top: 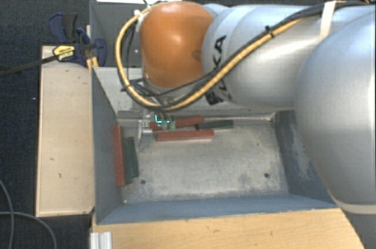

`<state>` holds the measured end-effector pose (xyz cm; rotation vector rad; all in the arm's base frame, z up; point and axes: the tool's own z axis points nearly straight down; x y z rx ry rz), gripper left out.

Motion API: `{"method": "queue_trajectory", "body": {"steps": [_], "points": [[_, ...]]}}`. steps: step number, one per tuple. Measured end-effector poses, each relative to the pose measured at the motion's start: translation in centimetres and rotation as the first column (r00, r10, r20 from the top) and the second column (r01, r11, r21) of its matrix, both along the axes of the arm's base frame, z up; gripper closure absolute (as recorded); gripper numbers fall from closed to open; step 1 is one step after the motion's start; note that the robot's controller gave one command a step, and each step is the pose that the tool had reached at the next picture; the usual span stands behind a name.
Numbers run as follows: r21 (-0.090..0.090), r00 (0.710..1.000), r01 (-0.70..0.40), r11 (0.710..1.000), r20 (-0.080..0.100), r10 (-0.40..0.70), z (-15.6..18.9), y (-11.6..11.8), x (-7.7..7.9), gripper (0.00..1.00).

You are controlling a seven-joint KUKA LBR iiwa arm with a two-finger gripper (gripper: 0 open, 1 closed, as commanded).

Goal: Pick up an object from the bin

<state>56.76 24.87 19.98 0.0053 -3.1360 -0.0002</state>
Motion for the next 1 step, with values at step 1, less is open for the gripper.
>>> {"method": "queue_trajectory", "body": {"steps": [1], "points": [[-0.004,0.999,-0.034,0.999,0.004,0.034,-3.38,-8.53,1.09,0.00]]}}
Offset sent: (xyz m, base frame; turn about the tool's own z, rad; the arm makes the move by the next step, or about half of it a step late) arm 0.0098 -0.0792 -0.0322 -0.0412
